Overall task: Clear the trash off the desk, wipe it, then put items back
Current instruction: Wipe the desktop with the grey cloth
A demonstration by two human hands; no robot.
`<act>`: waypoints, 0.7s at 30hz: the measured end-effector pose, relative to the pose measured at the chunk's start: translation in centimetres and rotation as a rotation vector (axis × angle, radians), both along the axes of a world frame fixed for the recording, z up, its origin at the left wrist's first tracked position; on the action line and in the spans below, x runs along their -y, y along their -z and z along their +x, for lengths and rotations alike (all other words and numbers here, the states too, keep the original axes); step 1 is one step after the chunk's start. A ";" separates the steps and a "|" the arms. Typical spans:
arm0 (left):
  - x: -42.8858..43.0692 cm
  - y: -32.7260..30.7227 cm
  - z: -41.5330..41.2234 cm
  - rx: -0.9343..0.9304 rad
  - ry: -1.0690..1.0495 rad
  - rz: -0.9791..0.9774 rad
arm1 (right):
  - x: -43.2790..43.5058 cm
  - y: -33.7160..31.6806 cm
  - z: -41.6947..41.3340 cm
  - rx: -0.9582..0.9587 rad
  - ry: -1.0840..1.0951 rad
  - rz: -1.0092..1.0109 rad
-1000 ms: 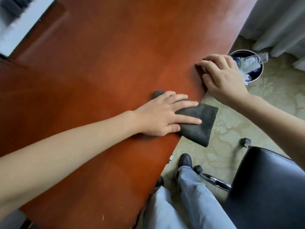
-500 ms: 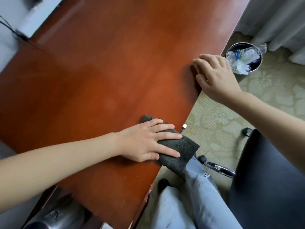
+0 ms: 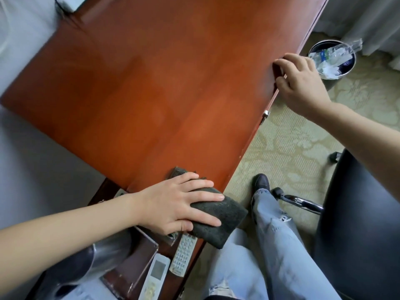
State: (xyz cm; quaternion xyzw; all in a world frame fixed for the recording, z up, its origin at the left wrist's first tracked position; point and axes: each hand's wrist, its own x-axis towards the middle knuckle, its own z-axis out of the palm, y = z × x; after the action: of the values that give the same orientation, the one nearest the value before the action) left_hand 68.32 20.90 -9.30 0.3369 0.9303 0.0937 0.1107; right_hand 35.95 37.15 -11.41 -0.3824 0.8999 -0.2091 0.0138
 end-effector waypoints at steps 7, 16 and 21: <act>-0.8 -0.6 0.9 0.029 0.014 0.094 | -1.6 -1.1 10.0 0.042 -0.290 0.037; 0.2 -4.0 -8.2 -0.254 -0.426 0.362 | -2.3 -5.9 13.2 1.092 -0.314 -0.274; -0.4 -4.7 -13.1 -0.054 -0.684 0.620 | -1.2 -7.5 7.9 1.171 -0.148 -0.613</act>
State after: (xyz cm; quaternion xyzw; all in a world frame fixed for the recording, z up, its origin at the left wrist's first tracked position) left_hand 55.25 21.26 -4.56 0.0302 0.9185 0.3900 -0.0570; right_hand 43.81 38.32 -3.94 -0.2530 0.6151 -0.6273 0.4052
